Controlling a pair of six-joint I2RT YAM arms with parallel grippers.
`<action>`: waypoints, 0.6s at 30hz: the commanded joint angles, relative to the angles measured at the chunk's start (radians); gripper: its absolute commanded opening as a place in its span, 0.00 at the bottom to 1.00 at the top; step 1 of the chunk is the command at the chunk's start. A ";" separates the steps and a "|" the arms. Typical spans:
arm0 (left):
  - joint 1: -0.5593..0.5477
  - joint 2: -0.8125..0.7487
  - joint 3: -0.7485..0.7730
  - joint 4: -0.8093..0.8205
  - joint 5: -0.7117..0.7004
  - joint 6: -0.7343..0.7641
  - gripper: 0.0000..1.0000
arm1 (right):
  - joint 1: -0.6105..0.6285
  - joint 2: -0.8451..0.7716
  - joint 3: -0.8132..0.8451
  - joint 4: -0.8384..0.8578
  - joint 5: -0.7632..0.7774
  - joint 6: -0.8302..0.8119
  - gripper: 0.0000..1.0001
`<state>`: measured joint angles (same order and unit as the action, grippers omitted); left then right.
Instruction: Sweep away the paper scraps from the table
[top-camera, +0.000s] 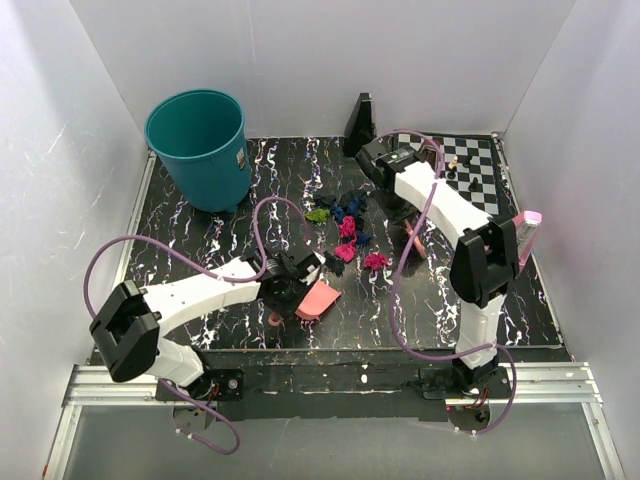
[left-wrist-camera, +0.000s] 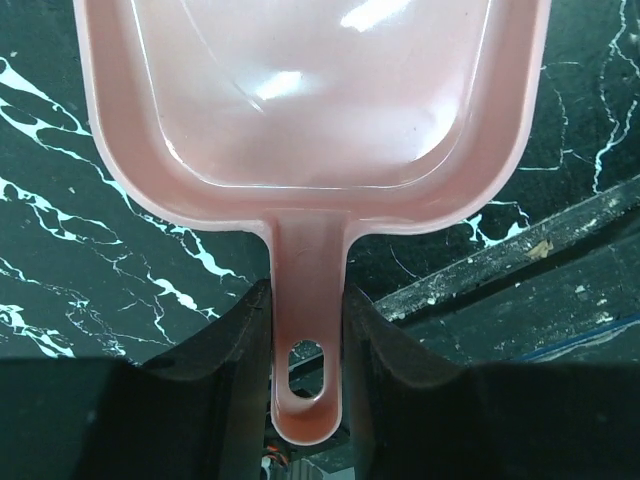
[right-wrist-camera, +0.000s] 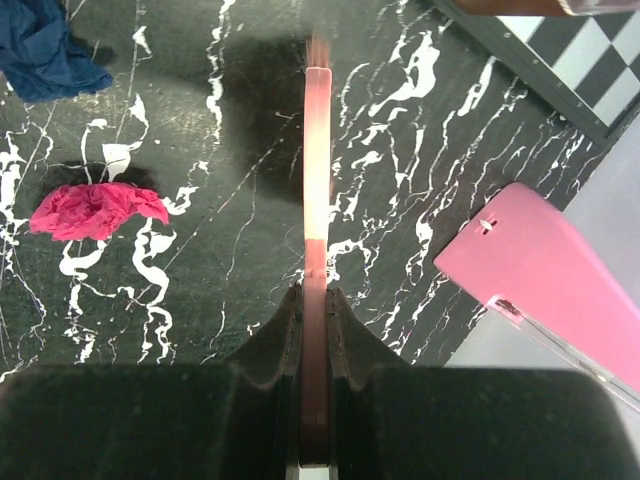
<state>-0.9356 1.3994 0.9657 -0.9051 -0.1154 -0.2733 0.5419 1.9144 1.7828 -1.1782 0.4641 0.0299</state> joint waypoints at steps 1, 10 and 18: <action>-0.003 0.022 0.045 0.020 -0.015 -0.018 0.00 | 0.061 0.054 0.003 0.017 0.034 -0.057 0.01; -0.002 0.052 0.067 0.086 0.013 0.005 0.00 | 0.216 -0.027 -0.054 0.137 -0.235 -0.194 0.01; -0.002 0.102 0.102 0.114 -0.007 0.029 0.00 | 0.329 -0.100 -0.037 0.131 -0.456 -0.266 0.01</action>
<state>-0.9356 1.4994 1.0248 -0.8295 -0.1116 -0.2665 0.8234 1.8732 1.7363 -1.0782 0.2531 -0.1902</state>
